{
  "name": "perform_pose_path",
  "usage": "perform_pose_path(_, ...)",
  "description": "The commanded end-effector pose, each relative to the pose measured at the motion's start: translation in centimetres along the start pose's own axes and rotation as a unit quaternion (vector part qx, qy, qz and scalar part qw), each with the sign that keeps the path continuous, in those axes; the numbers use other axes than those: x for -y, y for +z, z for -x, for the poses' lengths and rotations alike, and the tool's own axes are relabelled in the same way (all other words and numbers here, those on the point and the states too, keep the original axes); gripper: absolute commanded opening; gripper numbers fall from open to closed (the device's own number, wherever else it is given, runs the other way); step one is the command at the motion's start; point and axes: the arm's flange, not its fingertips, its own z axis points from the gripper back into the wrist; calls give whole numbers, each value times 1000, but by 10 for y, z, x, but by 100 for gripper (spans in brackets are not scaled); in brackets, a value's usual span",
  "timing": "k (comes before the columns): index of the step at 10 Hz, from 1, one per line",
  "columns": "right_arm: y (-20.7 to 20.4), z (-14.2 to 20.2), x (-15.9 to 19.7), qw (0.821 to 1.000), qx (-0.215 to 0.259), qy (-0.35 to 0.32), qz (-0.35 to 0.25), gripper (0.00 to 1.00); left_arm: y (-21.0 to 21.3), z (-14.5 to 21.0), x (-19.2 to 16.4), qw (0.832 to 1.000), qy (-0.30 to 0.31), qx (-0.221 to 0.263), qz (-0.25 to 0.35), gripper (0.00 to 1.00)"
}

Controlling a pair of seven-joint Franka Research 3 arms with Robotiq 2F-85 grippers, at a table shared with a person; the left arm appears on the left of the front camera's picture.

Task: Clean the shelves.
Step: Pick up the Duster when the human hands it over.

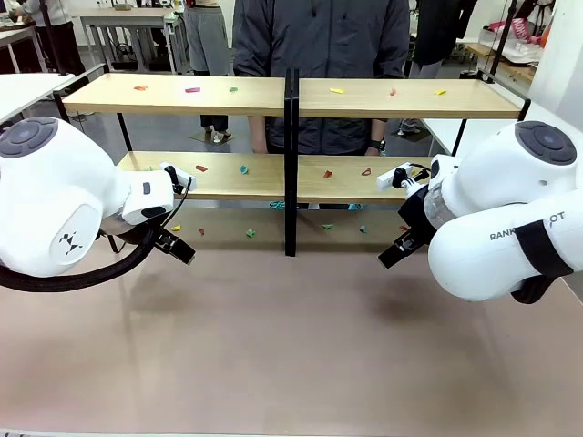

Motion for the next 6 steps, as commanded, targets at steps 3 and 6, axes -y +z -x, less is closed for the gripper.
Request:
perform_pose_path(3, 20, 1, -8, 999, -1, 12, -34, 100, 0, 0, 0, 1000, 0, 0, 0, 100)
perform_pose_path(6, 135, 56, 24, 996, 19, -23, -87, 100, 118, 27, -24, 997, -38, 8, 71, 100)
